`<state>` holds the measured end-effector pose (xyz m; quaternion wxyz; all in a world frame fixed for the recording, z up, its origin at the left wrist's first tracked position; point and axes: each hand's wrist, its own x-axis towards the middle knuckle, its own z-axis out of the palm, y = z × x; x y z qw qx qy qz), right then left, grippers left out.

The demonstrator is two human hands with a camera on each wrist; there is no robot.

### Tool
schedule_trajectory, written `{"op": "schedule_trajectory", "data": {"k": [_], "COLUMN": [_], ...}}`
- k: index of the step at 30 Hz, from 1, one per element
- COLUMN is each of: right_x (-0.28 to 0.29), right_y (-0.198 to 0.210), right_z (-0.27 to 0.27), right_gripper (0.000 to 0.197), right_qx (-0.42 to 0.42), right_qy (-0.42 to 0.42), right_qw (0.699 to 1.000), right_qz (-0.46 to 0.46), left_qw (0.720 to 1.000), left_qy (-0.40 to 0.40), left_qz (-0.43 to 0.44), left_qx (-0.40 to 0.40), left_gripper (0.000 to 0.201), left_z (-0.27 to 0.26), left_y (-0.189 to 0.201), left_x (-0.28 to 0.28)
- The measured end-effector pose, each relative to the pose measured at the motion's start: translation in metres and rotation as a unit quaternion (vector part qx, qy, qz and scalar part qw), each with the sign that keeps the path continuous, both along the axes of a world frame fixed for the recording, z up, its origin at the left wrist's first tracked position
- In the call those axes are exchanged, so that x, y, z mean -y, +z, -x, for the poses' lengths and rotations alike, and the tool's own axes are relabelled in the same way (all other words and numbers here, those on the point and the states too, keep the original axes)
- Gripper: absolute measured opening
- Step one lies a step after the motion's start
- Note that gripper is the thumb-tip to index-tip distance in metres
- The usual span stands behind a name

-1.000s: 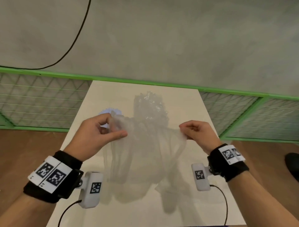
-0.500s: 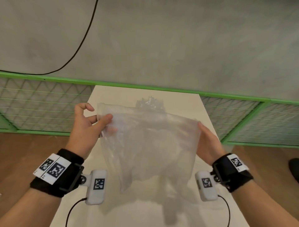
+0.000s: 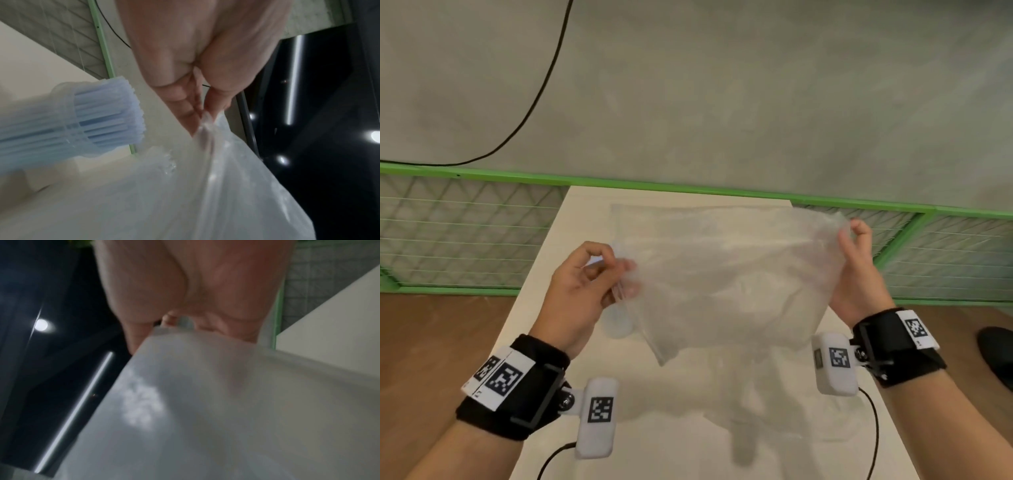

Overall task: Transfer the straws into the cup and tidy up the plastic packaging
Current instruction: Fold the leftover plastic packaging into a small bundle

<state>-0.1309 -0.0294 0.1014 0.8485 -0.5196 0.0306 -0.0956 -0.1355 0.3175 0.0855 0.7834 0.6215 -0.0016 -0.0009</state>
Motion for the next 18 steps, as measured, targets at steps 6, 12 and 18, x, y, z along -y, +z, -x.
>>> {"op": "schedule_trajectory", "data": {"k": [6,12,18], "right_x": [-0.004,0.016,0.007], "right_y": [-0.014,-0.010,-0.016], "right_z": [0.020,0.025,0.023], "right_gripper": [0.072,0.087,0.052], "right_qx": [-0.082,-0.014,0.002], "right_qy": [0.108,0.116,0.098], "right_qw": [0.991,0.993,0.989], "right_qz": [0.018,-0.033,0.111], "left_qw": [0.995,0.987,0.990], "left_qy": [-0.102,-0.149,-0.140], "left_qz": [0.013,-0.058,-0.007], "left_qx": [-0.015,0.019,-0.017], "left_gripper": [0.045,0.114,0.070], "left_z": [0.001,-0.002,-0.004], "left_y": [0.006,0.007,0.007], "left_x": [-0.005,-0.010,-0.007]}}
